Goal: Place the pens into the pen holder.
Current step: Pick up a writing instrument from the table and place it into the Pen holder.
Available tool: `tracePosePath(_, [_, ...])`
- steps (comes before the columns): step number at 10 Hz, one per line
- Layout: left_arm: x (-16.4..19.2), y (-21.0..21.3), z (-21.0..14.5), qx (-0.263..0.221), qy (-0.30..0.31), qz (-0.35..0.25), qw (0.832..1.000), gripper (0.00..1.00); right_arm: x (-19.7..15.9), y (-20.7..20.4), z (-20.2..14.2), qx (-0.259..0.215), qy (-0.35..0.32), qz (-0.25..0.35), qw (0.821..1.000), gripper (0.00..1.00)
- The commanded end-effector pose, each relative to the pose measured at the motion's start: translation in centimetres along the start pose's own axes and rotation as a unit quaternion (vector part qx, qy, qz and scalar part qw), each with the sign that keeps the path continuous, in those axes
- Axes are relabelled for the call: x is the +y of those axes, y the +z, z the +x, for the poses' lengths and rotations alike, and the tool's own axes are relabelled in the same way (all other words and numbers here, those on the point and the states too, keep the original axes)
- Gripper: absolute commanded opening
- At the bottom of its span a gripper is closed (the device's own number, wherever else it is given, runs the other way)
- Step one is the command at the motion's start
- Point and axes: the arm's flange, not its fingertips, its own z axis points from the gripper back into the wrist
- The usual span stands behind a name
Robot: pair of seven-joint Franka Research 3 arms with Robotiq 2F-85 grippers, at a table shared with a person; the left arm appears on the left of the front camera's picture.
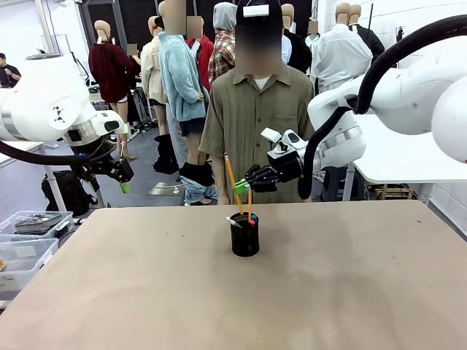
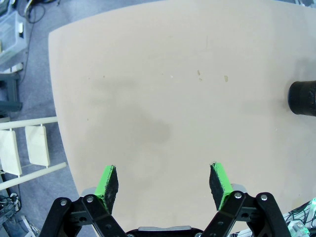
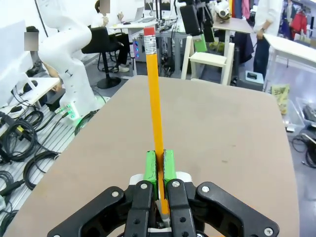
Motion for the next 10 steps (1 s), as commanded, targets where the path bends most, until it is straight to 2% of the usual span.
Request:
tracePosePath(1, [0.2, 0.0, -0.2, -0.004, -0.006, -0.003, 1.0, 0.96, -1.7, 0.1, -0.6, 0.004, -0.003, 0.014, 1.0, 0.0])
tracePosePath(5, [0.2, 0.0, -0.2, -0.004, -0.006, -0.003, 1.0, 0.96, -2.8, 0.4, -1.7, 0.004, -0.032, 0.032, 0.999, 0.0])
tracePosePath(6, [0.2, 0.0, -0.2, -0.004, -0.006, -0.003, 1.0, 0.96, -2.9, 0.5, -1.8, 0.005, -0.035, 0.032, 0.999, 0.07])
tracePosePath(10, [0.2, 0.0, -0.2, -0.004, -0.006, -0.003, 1.0, 0.96, -2.5, 0.7, -1.3, 0.012, -0.033, 0.028, 0.999, 0.83])
